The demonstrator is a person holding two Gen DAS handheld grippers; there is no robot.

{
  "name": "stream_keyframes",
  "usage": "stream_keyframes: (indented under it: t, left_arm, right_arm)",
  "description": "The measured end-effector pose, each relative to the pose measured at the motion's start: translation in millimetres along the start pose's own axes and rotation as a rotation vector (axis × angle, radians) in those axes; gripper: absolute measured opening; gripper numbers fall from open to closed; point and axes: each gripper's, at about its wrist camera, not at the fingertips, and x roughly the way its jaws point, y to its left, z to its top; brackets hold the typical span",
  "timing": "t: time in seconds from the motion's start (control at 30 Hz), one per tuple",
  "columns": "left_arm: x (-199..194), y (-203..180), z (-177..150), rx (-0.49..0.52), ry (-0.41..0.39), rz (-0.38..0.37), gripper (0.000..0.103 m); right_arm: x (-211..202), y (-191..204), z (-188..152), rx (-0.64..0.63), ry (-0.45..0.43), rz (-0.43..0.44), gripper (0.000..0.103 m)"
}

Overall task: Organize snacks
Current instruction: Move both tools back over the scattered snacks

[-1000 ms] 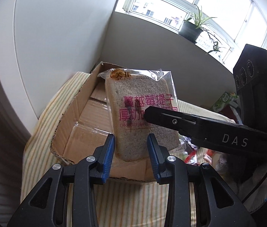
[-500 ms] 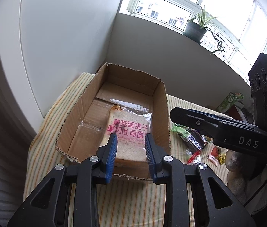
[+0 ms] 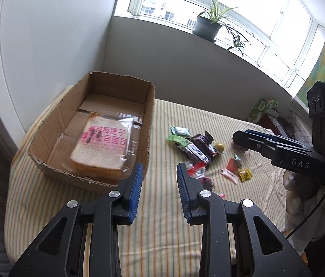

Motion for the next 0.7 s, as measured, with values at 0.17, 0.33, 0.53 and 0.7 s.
stream_keyframes:
  t: [0.17,0.33,0.53,0.7]
  left_arm:
    - [11,-17,-15,0.001,0.045,-0.034,0.035]
    - [25,-32,-24,0.018,0.094,-0.048,0.035]
    - [41,-45,-32,0.013,0.142,-0.066,0.043]
    - [50,-53,-36,0.014,0.166,-0.066,0.047]
  right_arm:
    - [-11,-40,-20,0.04,0.025,-0.064,0.059]
    - [-14,-74,-34,0.079,0.046,-0.119,0.069]
    - [5,-95,-49,0.098,0.119,-0.163,0.069]
    - [22,-111,-52,0.17,0.134,-0.05,0.069]
